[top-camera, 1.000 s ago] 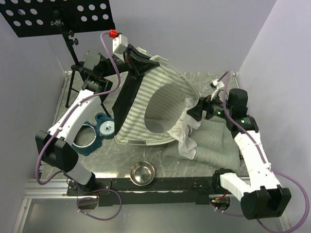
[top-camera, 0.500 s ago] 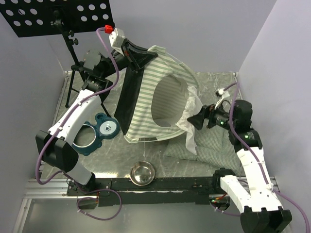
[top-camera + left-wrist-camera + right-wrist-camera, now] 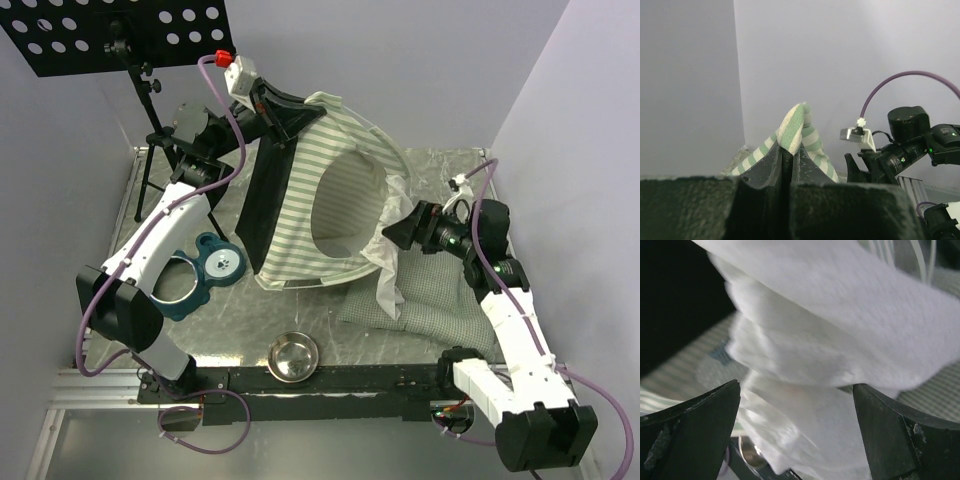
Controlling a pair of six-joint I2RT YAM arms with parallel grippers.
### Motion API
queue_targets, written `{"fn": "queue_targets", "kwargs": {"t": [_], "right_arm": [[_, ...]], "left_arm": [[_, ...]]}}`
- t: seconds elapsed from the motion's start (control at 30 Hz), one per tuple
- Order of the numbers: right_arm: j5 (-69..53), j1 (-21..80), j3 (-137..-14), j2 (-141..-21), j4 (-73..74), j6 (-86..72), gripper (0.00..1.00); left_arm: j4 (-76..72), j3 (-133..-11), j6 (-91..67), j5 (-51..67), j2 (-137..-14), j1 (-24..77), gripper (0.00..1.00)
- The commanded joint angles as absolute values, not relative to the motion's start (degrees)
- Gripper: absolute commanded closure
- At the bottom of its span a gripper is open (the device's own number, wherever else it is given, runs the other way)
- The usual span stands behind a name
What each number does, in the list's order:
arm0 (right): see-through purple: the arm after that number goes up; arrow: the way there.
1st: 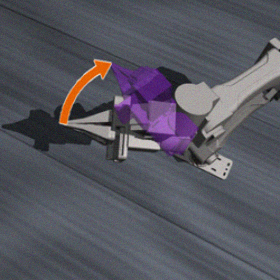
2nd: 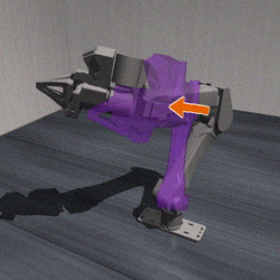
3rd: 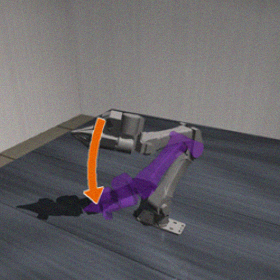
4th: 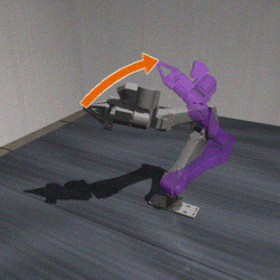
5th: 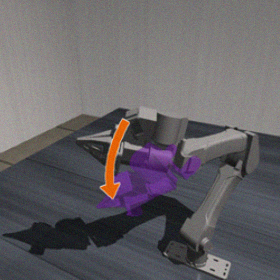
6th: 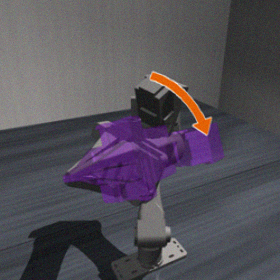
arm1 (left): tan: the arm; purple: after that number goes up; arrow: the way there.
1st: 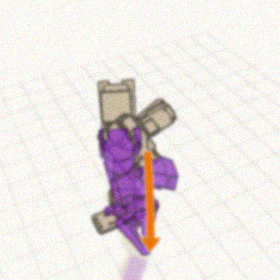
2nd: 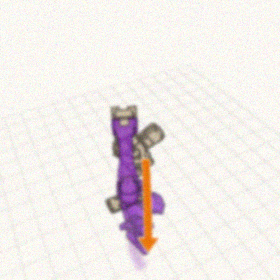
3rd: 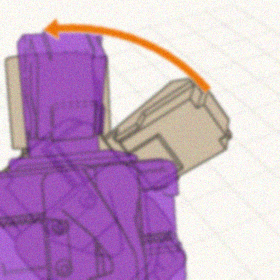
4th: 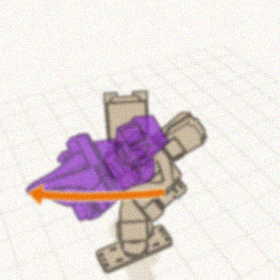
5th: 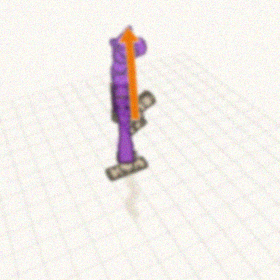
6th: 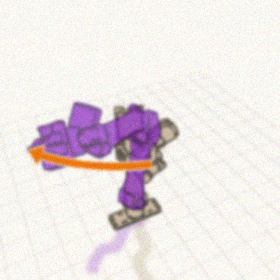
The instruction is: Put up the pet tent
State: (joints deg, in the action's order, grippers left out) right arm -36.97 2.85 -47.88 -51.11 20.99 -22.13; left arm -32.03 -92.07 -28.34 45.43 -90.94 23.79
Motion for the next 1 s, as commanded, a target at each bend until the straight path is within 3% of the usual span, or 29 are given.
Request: {"fn": "queue_targets", "kwargs": {"t": [0.0, 0.17, 0.37, 0.57, 0.63, 0.73, 0.77, 0.8, 0.97], "right_arm": [[-38.4, 3.5, -48.9, -49.7, 11.7, -31.1, 0.00], [-27.1, 4.8, -51.1, -55.6, 14.8, -29.2, 0.00], [-22.8, 7.6, -52.0, -58.1, 13.2, -30.2, 0.00], [-28.5, 8.0, -49.2, -59.7, 4.6, -32.5, 0.20], [-29.0, 8.0, -49.0, -61.0, 2.9, -32.7, 0.19], [-25.9, 8.0, -50.4, -63.3, 5.2, -31.7, 0.07], [-25.8, 8.0, -50.7, -63.8, 5.3, -30.7, 0.10], [-26.1, 8.0, -50.4, -64.1, 4.3, -30.1, 0.17], [-28.3, 7.8, -51.1, -64.1, 1.4, -28.1, 0.82]], "left_arm": [[-36.9, -95.0, -29.4, 45.5, -90.4, 23.7, 0.99], [-37.7, -95.9, -30.8, 45.8, -90.8, 23.7, 0.99], [-38.1, -96.9, -31.4, 45.7, -91.1, 23.7, 0.99], [-38.8, -96.8, -32.6, 45.9, -91.2, 23.7, 0.99], [-39.0, -96.8, -33.0, 46.0, -91.1, 23.7, 0.99], [-39.0, -97.3, -33.2, 46.2, -91.2, 23.7, 0.99], [-39.0, -97.5, -33.3, 46.3, -91.2, 23.6, 0.99], [-39.1, -97.5, -33.4, 46.4, -91.2, 23.7, 0.99], [-39.0, -96.2, -33.4, 46.0, -90.7, 23.6, 0.99]]}}
